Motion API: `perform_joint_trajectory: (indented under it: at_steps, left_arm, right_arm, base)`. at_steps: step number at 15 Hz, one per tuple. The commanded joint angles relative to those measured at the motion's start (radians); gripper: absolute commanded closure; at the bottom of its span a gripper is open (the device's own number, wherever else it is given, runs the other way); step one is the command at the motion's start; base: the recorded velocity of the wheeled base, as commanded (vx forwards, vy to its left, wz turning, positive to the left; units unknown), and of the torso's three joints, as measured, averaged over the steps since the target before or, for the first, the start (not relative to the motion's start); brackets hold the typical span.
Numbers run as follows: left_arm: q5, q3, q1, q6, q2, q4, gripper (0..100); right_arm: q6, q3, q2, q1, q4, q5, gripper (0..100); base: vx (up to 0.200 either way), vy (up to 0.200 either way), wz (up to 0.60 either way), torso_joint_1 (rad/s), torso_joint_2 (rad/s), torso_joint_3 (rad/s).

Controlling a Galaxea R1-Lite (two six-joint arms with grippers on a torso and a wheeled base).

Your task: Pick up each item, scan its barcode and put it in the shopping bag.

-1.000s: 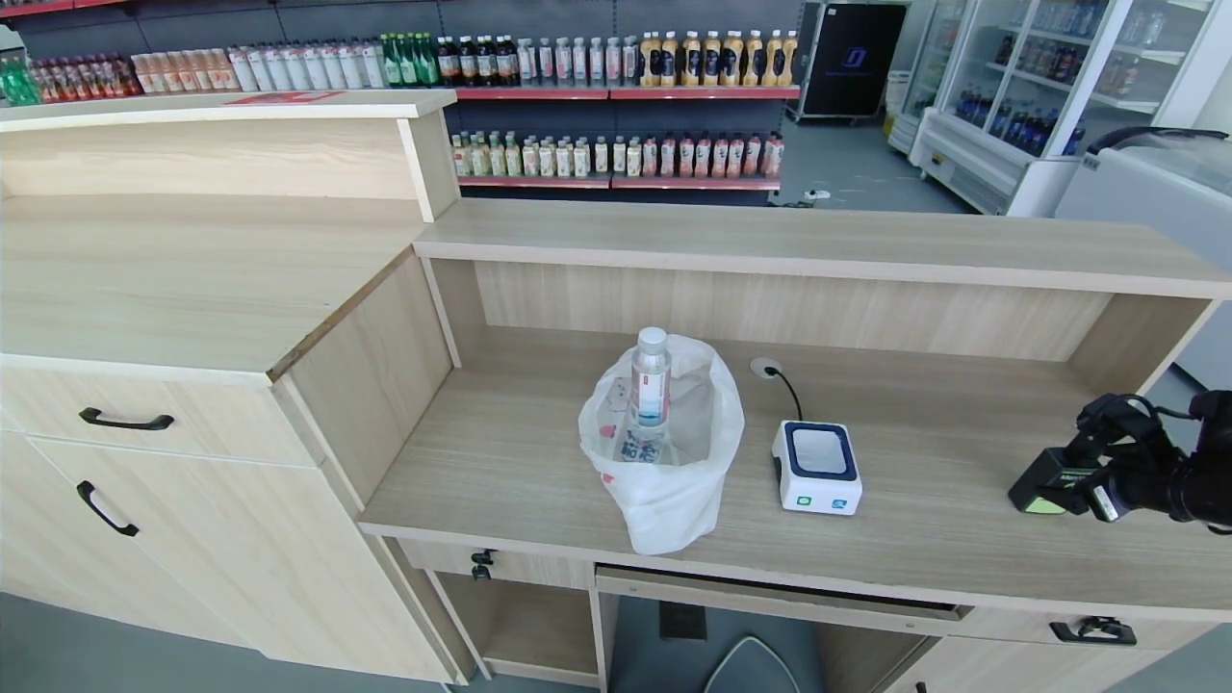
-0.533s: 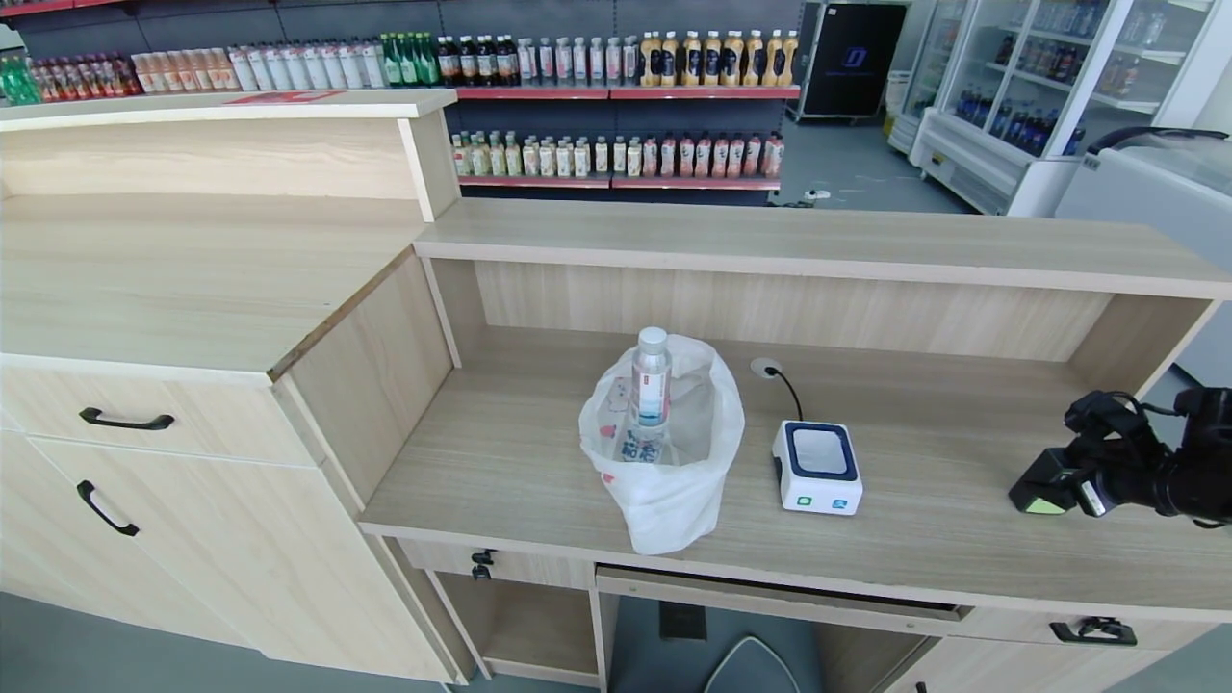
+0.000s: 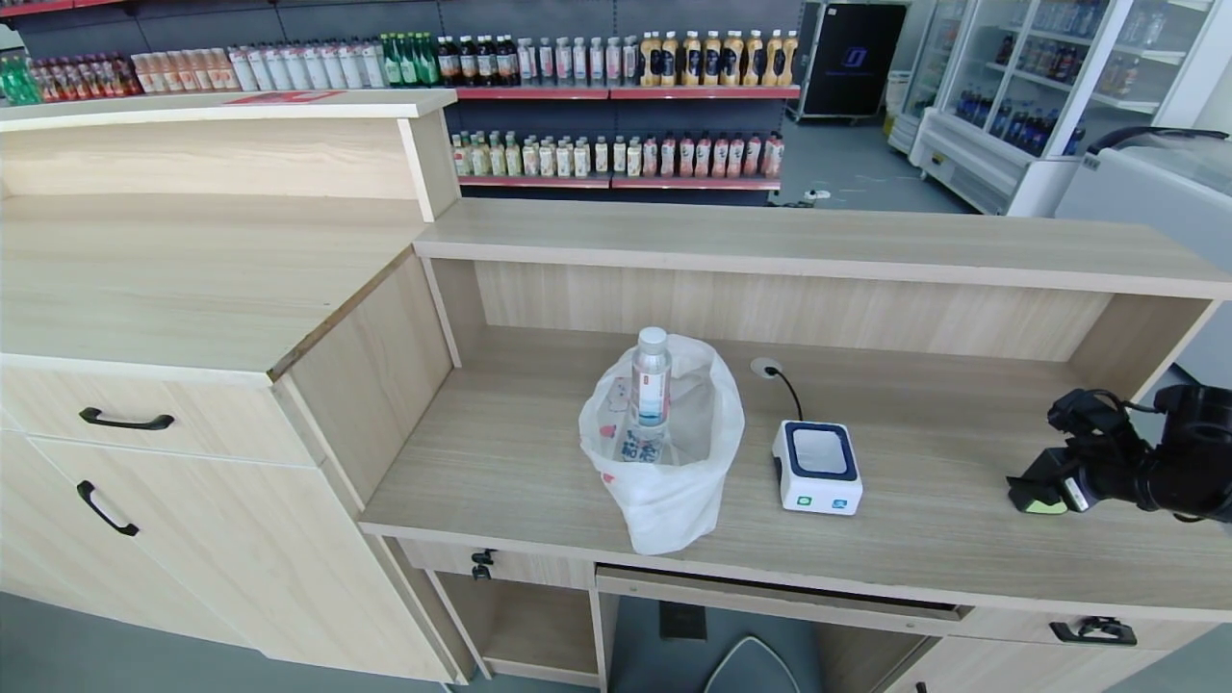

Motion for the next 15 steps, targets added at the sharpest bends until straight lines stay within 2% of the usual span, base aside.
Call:
perform_joint_trajectory:
  at_steps: [1, 4, 5, 10, 13, 15]
  left_arm:
    - [0.0, 0.0, 0.0, 0.0, 0.0, 0.0, 0]
    - [0.0, 0.0, 0.0, 0.0, 0.0, 0.0, 0]
    - [0.0, 0.0, 0.0, 0.0, 0.0, 0.0, 0]
    - [0.0, 0.0, 0.0, 0.0, 0.0, 0.0, 0]
    - [0.0, 0.0, 0.0, 0.0, 0.0, 0.0, 0]
    - [0.0, 0.0, 0.0, 0.0, 0.0, 0.0, 0]
  right_arm:
    - [0.0, -0.008, 0.015, 0.008, -0.001, 0.002, 0]
    - [-0.002, -0.014, 0.024, 0.02, -0.001, 0.001, 0]
    - [-0.002, -0.013, 0.026, 0.022, -0.001, 0.001, 100]
    - [-0.003, -0.014, 0.02, 0.039, -0.004, 0.001, 100]
    - [-0.016, 0.007, -0.045, 0.054, -0.067, -0.001, 100]
    - [-0.117, 0.125, -0.301, 0.068, -0.073, -0.003, 100]
  base:
    - [0.0, 0.0, 0.0, 0.0, 0.0, 0.0]
    - [0.0, 0.0, 0.0, 0.0, 0.0, 0.0]
    - [0.0, 0.0, 0.0, 0.0, 0.0, 0.0]
    - [0.0, 0.0, 0.0, 0.0, 0.0, 0.0]
    - [0.0, 0.0, 0.0, 0.0, 0.0, 0.0]
    - [0.0, 0.0, 0.0, 0.0, 0.0, 0.0]
